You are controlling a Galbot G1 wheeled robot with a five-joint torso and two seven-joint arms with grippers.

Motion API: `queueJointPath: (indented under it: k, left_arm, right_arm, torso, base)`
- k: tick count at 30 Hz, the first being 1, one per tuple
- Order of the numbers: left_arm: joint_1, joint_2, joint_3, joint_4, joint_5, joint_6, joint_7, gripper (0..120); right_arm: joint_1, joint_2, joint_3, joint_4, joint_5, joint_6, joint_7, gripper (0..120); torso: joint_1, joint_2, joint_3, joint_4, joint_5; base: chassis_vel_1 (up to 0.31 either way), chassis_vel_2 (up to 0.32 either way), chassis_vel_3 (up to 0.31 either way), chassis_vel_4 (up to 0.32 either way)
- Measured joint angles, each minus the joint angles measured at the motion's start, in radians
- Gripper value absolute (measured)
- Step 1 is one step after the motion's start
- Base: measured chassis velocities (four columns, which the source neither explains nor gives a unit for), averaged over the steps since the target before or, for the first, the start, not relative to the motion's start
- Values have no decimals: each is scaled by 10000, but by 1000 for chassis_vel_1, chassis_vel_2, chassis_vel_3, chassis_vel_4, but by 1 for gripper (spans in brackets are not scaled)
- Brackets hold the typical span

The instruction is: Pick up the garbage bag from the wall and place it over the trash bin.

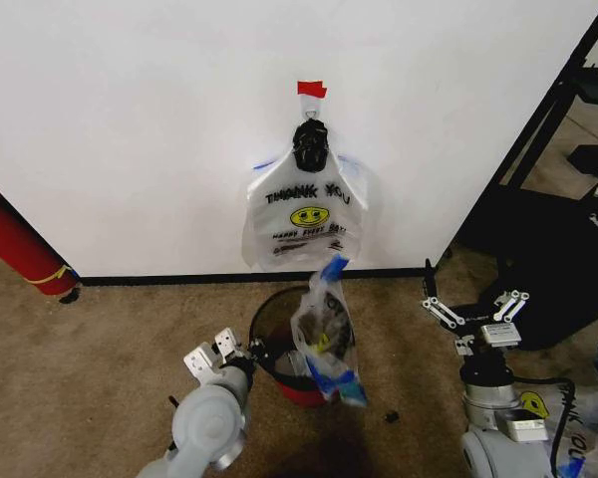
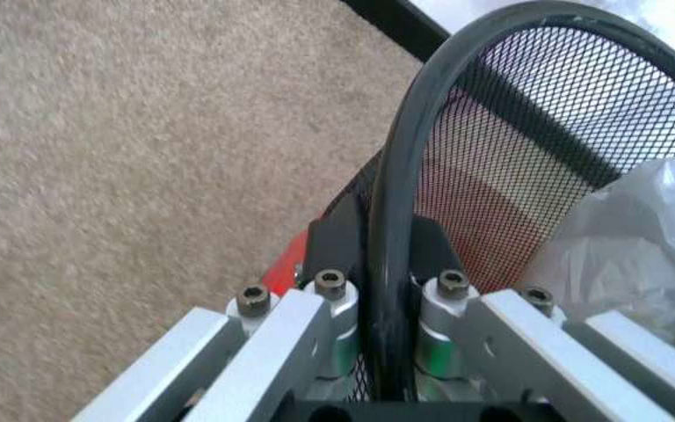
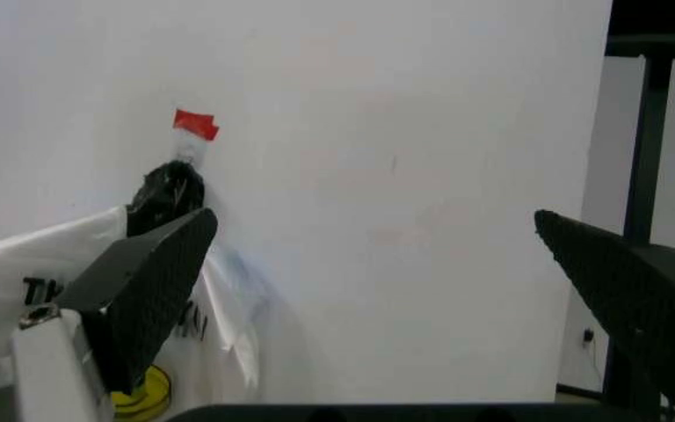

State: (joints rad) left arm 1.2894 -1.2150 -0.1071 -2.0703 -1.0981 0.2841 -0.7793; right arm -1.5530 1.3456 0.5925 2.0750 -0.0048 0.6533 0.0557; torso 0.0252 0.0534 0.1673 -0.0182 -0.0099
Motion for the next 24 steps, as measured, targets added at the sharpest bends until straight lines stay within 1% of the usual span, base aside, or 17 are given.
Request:
queueJointPath:
  k: [6,7,9,12,13,14,16,17,18,21,23,24]
  left_arm:
    - [-90,244,225,274,630,66,325,2]
    - [-79,295,244,276,741,67,408,5]
    - [-64,331,259,271,835,66,465,7]
    - [-61,437,285,170,994,60,558,19]
    - [-81,495,287,92,1057,59,569,25]
    - [-96,544,288,32,1120,58,580,28]
    - [-121,780,257,-275,1417,47,702,36]
    - [-121,780,257,-275,1417,47,702,36]
    - [-121,932,216,-480,1597,36,828,39]
    - [-71,1547,146,-1259,2278,11,1604,52]
    - [-123,1957,236,-1668,2622,-4,2315,60]
    - [-251,2275,357,-1899,2732,15,2824,64]
  right_arm:
    - [-95,-21,47,-108,-5,107,12,100]
    - [-81,-20,48,-137,-5,108,13,100]
    - [-59,-18,48,-159,-4,109,14,100]
    - [69,18,23,-258,-33,109,14,100]
    - [116,39,1,-297,-72,108,13,100]
    - [142,51,-13,-323,-99,107,9,100]
    - [195,62,-45,-376,-139,104,2,100]
    - [195,62,-45,-376,-139,104,2,100]
    - [212,61,-50,-397,-143,104,1,100]
    - [278,55,-63,-512,-150,102,-14,100]
    - [308,50,-81,-624,-161,102,-29,100]
    - [325,26,-91,-724,-176,99,-68,100]
  torso:
    - [0,0,0,0,0]
    - [0,0,0,0,0]
    - [0,0,0,0,-1]
    - [0,-1,0,2,-1]
    - [0,-2,1,1,-1]
    - [0,-2,1,1,-2]
    - [0,-2,1,1,-2]
    - [0,-2,1,1,-2]
    - [0,-2,1,1,-2]
    - [1,-2,1,3,-2]
    - [0,-2,1,3,-2]
    - [0,-2,1,3,-3]
  base:
    - [0,0,0,0]
    - [0,0,0,0]
    - [0,0,0,0]
    - [0,0,0,0]
    - [0,0,0,0]
    - [0,0,0,0]
    - [0,0,0,0]
    - [0,0,0,0]
    - [0,0,0,0]
    - [0,0,0,0]
    - [0,0,0,0]
    - [0,0,0,0]
